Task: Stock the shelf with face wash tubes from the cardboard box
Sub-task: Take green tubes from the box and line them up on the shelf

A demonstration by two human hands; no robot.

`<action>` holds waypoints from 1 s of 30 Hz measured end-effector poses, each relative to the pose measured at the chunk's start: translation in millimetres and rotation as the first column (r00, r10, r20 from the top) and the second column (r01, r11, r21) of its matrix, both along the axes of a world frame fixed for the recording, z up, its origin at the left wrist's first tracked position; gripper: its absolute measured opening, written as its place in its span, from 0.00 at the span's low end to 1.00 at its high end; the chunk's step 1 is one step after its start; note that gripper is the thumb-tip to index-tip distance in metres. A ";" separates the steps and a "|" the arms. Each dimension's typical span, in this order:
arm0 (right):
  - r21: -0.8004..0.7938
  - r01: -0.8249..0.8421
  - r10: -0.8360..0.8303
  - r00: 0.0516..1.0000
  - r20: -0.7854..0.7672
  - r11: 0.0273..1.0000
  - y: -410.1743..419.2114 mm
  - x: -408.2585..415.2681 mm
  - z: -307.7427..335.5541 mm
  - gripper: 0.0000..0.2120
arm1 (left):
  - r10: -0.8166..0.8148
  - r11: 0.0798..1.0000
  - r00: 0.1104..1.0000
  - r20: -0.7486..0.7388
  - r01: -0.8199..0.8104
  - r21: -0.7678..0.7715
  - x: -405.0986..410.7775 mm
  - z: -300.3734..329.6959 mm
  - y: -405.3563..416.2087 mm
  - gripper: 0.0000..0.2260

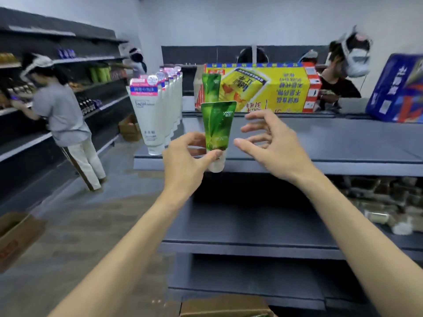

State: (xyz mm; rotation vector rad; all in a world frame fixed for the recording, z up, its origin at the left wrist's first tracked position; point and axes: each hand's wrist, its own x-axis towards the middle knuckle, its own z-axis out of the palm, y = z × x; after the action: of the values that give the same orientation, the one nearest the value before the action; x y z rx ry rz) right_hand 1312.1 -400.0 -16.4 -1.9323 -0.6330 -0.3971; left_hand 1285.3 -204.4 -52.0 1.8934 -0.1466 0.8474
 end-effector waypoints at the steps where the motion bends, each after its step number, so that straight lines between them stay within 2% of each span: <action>1: -0.003 0.000 0.000 1.000 0.017 1.000 1.1 2.5 6.8 0.22 | -0.001 1.000 1.000 0.013 0.002 -0.018 5.4 8.2 0.2 0.11; 7: -0.004 -0.023 0.023 0.999 0.028 1.000 2.0 15.9 21.8 0.22 | -0.012 1.000 0.999 -0.041 0.011 -0.020 33.0 27.1 -2.5 0.10; 19: -0.172 -0.001 -0.015 0.995 -0.095 0.985 4.0 74.2 9.2 0.21 | 0.138 0.988 0.978 -0.156 -0.146 -0.039 84.4 24.4 -7.6 0.08; 30: -0.162 0.060 -0.083 0.986 -0.142 0.985 33.6 117.0 10.7 0.21 | 0.103 0.995 0.979 -0.174 -0.105 -0.001 152.7 27.3 14.1 0.11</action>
State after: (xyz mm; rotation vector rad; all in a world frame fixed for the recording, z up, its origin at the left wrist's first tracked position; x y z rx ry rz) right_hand 1429.0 -366.4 -5.7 -2.1180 -0.5108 -0.2506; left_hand 1438.0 -190.3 -24.6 1.9686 0.0641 0.7460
